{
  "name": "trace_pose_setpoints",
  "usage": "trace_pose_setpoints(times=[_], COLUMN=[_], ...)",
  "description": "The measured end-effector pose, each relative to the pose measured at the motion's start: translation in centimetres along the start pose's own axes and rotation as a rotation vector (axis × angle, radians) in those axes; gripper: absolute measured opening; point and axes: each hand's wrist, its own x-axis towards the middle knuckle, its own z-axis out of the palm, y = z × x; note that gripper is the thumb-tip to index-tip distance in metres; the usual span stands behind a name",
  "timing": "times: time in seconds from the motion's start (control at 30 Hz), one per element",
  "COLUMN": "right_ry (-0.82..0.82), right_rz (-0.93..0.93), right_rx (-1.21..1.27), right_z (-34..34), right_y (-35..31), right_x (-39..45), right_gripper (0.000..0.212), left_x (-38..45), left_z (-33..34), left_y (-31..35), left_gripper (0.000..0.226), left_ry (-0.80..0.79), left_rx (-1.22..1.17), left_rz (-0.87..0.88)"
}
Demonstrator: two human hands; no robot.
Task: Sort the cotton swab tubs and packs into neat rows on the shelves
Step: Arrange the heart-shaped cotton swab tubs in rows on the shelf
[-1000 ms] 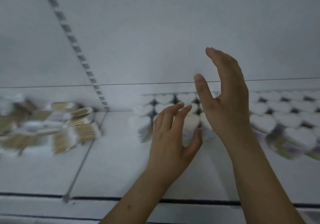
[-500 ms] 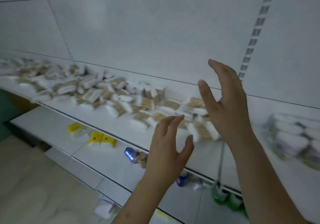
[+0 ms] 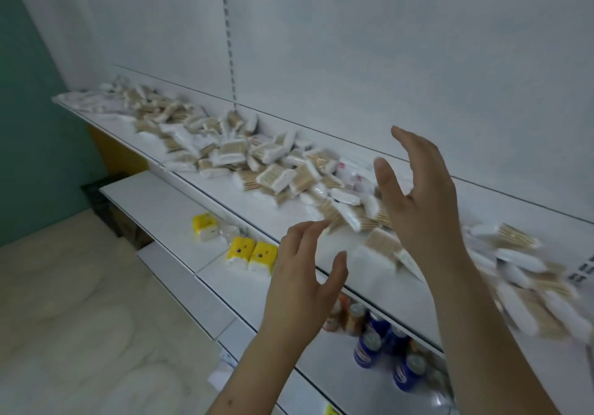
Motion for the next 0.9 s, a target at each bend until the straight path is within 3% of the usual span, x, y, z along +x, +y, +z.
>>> trace_pose_setpoints(times=[0.33, 0.5, 0.9], right_ry=[-0.009, 0.013, -0.041], right_rz=[-0.043, 0.02, 0.049], right_rx=[0.148, 0.237, 0.249], right_z=[12.1, 18.2, 32.4], right_y=[0.0, 0.3, -3.2], right_x=[9.9, 14.5, 19.0], right_gripper=[0.048, 0.046, 0.047], left_x=[8.6, 12.8, 18.1], left_z=[-3.8, -6.5, -13.5], left_y=[-8.5, -12.8, -24.1], left_gripper=[0.049, 0.046, 0.046], left_ry=[0.035, 0.067, 0.049], left_rx=[0.09, 0.14, 0.152], left_rz=[-0.097, -0.152, -0.236])
